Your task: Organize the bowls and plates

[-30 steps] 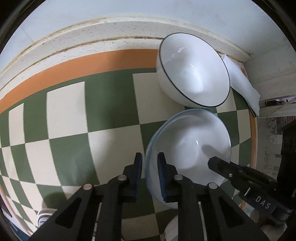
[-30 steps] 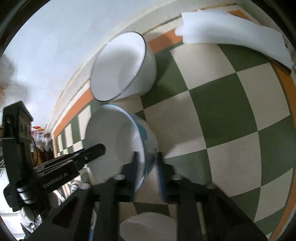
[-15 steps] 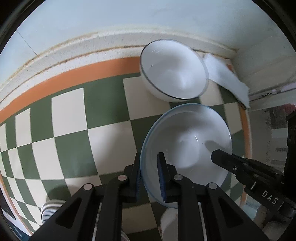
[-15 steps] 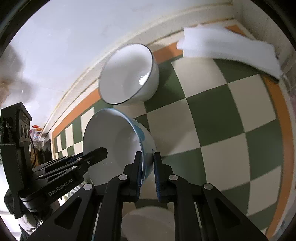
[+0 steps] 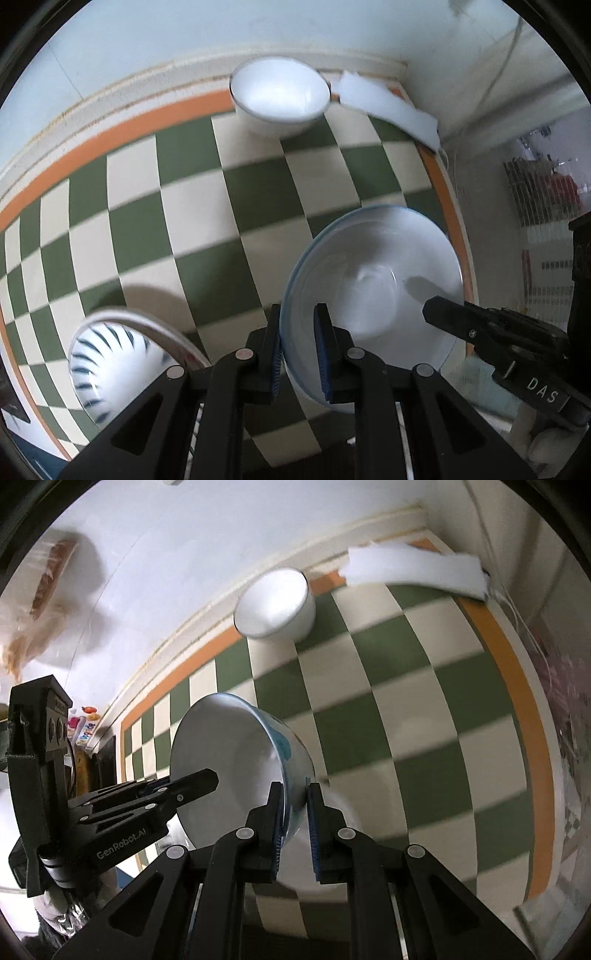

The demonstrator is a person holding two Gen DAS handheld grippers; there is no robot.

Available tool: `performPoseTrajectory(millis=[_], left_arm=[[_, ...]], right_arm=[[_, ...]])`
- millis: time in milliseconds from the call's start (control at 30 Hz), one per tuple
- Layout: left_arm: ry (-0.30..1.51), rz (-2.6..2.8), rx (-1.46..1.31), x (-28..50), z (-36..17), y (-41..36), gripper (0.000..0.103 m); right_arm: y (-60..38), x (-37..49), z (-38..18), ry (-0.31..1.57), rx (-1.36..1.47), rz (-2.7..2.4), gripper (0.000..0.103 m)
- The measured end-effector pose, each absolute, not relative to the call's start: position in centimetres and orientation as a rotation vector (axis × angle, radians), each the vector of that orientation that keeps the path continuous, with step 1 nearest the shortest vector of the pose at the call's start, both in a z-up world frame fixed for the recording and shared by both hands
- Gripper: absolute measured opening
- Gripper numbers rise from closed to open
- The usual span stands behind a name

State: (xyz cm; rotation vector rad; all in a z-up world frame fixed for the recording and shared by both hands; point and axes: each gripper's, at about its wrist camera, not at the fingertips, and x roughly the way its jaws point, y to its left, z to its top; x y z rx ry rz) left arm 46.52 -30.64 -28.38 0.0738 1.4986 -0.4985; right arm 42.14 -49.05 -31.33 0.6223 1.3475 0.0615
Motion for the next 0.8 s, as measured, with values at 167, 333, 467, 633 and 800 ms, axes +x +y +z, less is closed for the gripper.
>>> performPoseTrajectory(millis=[167, 333, 467, 633, 800], left_arm=[[1.531, -0.505, 0.136, 44.4, -30.1, -31.3, 0.014], [1.553, -0.497, 0.188, 43.6, -31.7, -31.9, 0.014], [1.573, -0.485, 0.232, 43.2, -33.0, -32.4, 0.014], [1.545, -0.476, 0.277, 43.2, -33.0, -32.8, 0.014], [1.532, -0.468, 0.313, 43.1, -33.0, -33.0, 0.014]], right_arm=[[-48.9, 39.1, -33.0, 1.377, 0.664, 0.046, 0.014], [-49.0, 37.8, -34.9, 1.403, 0.687, 0.026, 0.014], [-49.1, 37.4, -35.5, 1.405, 0.696, 0.018, 0.014], [-49.0, 37.5, -36.7, 1.428, 0.689, 0.008, 0.014], [-48.6, 37.3, -37.1, 1.439, 0.677, 0.009, 0.014]])
